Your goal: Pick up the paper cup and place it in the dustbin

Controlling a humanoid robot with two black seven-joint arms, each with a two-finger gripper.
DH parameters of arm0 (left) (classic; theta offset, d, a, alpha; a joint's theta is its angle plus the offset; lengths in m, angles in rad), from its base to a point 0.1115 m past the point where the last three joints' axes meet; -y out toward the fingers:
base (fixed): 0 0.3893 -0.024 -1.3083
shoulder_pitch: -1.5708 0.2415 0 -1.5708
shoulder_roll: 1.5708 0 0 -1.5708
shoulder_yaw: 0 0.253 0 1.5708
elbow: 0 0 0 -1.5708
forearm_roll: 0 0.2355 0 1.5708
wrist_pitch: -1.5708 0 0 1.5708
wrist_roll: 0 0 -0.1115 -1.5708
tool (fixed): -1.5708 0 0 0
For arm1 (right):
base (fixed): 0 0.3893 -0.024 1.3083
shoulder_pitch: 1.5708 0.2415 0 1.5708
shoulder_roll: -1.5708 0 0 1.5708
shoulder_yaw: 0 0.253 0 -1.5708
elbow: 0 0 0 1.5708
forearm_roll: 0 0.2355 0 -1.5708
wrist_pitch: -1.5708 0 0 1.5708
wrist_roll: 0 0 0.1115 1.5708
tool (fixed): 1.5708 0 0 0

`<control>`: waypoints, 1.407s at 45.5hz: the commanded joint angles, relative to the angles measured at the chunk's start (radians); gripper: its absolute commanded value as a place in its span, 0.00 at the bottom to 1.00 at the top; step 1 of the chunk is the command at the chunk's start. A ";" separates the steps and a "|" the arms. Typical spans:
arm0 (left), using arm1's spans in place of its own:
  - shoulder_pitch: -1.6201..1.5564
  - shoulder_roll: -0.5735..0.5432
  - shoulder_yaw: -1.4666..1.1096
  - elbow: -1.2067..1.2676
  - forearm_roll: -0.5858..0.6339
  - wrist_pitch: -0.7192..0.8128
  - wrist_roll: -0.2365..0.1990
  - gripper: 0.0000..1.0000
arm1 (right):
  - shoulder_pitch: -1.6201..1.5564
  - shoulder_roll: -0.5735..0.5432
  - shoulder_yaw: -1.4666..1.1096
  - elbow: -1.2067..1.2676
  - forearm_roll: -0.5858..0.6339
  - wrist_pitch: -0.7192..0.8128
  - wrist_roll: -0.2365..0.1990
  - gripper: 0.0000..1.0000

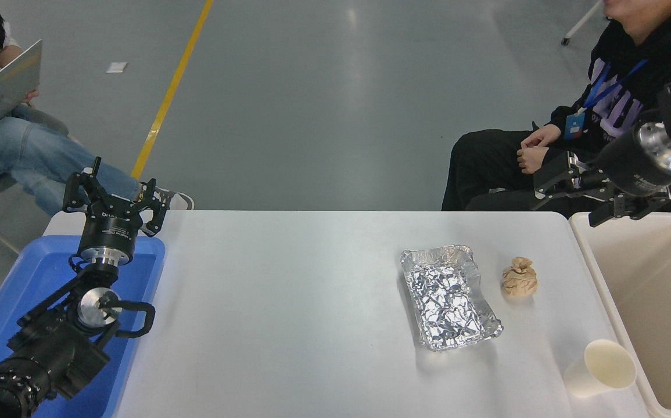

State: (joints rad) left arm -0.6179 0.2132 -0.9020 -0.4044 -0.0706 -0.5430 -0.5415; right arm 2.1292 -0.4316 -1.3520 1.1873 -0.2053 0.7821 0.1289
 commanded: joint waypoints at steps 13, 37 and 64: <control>0.000 0.000 0.000 -0.001 0.000 0.000 0.000 0.99 | 0.150 -0.022 -0.045 0.121 -0.022 0.003 -0.114 1.00; 0.000 0.000 0.000 -0.001 0.000 0.000 0.000 0.99 | -0.115 -0.239 -0.024 0.049 -0.114 0.003 -0.130 1.00; 0.000 0.000 -0.002 -0.001 0.002 0.000 0.000 0.99 | -0.690 -0.340 0.303 -0.094 -0.172 -0.024 -0.147 0.99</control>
State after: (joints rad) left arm -0.6178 0.2132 -0.9024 -0.4047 -0.0704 -0.5430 -0.5415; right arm 1.5918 -0.7601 -1.1094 1.1208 -0.3684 0.7852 -0.0149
